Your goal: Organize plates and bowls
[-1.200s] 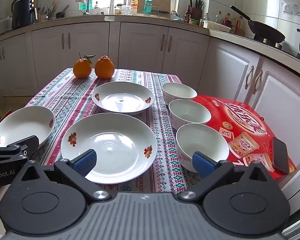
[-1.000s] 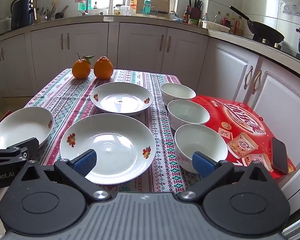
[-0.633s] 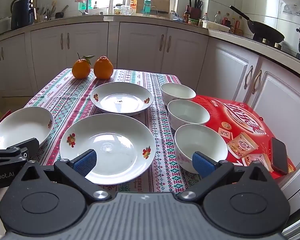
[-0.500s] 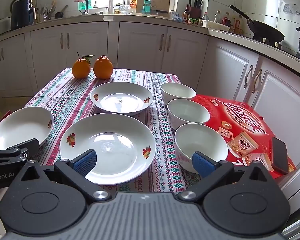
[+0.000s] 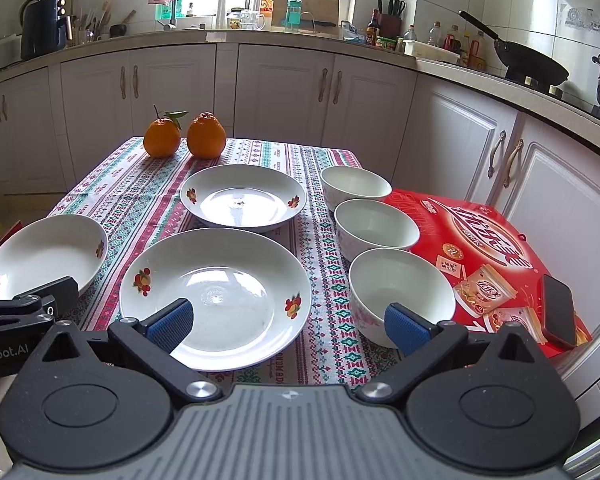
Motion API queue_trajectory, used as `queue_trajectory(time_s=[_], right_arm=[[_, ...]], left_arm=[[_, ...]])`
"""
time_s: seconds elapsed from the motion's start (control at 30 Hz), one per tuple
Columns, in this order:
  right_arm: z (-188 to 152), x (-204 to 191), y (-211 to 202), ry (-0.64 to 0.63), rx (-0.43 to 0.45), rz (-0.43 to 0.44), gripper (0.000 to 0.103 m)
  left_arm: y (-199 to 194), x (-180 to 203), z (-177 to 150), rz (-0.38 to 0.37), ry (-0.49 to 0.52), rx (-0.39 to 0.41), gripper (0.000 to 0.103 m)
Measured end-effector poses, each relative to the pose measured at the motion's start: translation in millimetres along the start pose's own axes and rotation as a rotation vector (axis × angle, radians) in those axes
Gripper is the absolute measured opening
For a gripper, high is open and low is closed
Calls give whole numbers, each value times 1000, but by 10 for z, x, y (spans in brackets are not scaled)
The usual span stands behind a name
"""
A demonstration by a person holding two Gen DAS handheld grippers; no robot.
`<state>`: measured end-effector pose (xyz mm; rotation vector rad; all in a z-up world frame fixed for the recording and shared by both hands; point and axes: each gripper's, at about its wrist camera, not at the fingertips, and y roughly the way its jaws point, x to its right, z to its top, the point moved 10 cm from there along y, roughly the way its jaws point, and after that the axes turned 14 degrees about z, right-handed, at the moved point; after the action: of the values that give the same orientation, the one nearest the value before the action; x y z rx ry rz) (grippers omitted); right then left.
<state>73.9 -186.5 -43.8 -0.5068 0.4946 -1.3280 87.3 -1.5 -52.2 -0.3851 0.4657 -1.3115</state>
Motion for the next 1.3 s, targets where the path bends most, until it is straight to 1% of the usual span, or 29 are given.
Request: queue_trajectory(time_s=[0.87,1.3], right_arm=[[24,3,-29,1,0,-8,103],[5,35,10,5,-9,-18,103]], left_arm=[[-25,-4,34,-3,2,7,102],[-16,38,29,-20,8,9,102]])
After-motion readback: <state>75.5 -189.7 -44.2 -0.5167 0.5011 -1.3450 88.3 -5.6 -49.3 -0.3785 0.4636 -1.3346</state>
